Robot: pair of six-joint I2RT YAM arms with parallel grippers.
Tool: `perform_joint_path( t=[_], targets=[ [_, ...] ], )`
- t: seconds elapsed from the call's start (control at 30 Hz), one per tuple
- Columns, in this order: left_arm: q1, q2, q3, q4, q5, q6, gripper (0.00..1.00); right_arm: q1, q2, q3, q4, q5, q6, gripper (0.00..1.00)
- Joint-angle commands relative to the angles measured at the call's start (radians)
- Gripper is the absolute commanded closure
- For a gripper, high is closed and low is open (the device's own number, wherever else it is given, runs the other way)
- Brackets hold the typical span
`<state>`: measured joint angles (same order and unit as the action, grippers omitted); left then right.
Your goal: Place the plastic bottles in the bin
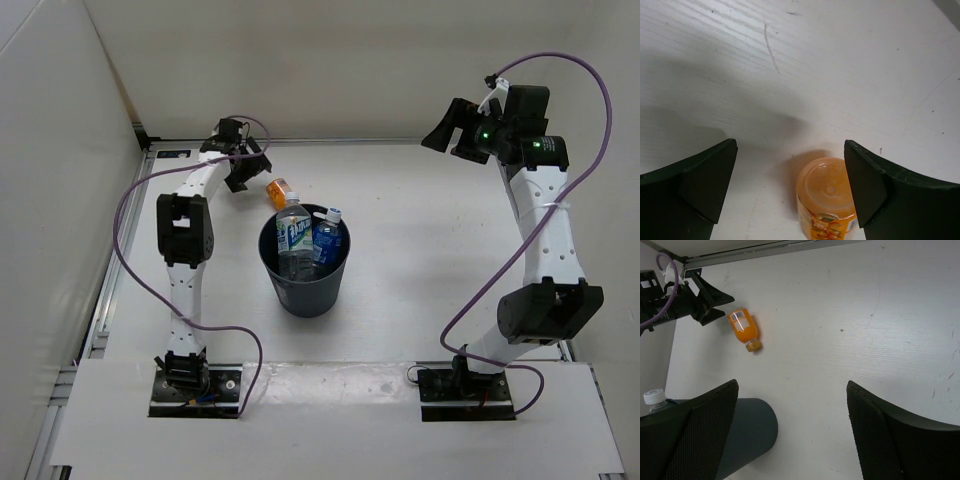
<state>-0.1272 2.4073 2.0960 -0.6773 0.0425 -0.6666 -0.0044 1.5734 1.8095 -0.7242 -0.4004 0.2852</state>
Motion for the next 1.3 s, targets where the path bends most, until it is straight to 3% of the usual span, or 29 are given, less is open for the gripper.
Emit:
perform_joint_path(
  t=[0.0,0.67,1.0,1.27],
  targets=[
    [-0.009,-0.122,0.042,0.044,-0.013,-0.01,0.01,0.001,-0.018,0.001,0.04,-0.02,0.003,0.1],
    [-0.064,-0.26,-0.253,0.133,0.128,-0.079,0.01,0.015,-0.036,-0.078,0.065,-0.057,0.032,0.1],
    [-0.092,-0.203,-0.238,0.074,0.163,-0.071,0.01,-0.037,-0.053,-0.118,0.086,-0.078,0.057,0.1],
    [-0.089,-0.109,-0.137,0.019,0.185,-0.048,0.01,-0.057,-0.042,-0.11,0.091,-0.097,0.055,0.1]
  ],
)
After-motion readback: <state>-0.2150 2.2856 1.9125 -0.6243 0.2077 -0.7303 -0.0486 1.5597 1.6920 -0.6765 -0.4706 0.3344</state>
